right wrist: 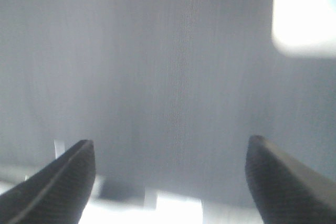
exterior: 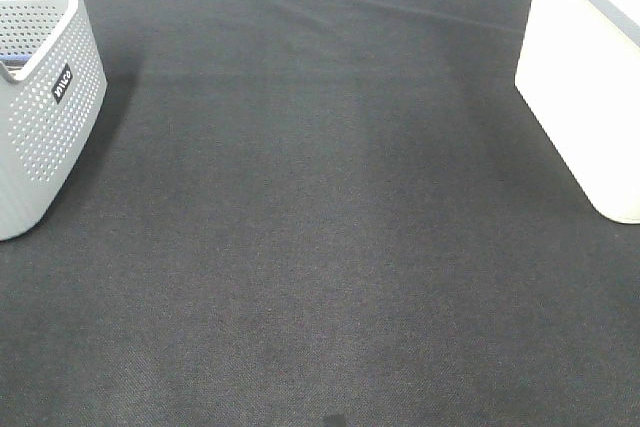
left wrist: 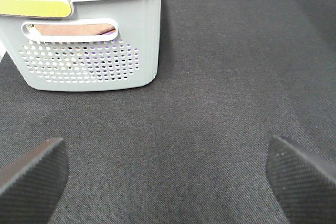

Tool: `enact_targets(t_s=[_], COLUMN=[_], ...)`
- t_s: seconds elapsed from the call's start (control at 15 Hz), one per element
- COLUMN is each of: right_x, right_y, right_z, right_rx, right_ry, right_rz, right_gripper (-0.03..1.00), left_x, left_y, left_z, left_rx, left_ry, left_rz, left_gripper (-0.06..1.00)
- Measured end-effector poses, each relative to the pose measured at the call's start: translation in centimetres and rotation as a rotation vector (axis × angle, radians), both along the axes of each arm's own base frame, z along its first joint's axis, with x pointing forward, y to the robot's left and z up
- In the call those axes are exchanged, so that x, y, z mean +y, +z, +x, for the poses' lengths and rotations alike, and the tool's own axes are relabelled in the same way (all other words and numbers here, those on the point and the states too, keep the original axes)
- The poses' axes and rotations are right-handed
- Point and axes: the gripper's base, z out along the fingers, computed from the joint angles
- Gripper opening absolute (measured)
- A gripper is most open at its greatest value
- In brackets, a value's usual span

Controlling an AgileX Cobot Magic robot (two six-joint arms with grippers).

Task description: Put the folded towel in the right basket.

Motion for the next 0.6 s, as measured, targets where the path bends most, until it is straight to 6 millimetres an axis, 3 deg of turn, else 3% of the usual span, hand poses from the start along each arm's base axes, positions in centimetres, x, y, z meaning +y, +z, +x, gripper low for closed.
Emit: enact_targets(t_s=[0.13, 0.4, 0.6], right_x=[0.0, -0.5, -1.1], right_y=[-2.7, -6.3, -6.2], right_z=[-4.0, -10.3, -13.3], right_rx=[0.031, -0.023, -0.233], right_ry=[0.0, -0.002, -0.013], right_rz=[0.0, -0.052, -0.115], right_gripper=[0.74, 0.74, 0.74], left_x=[0.0, 0.0, 0.0], left_y=[0.0, 0.0, 0.0], left_z=[0.0, 0.0, 0.0], left_rx=[0.0, 0.0, 0.0], left_ry=[0.0, 0.0, 0.0], left_rz=[0.0, 0.0, 0.0], left_gripper=[0.97, 0.97, 0.97])
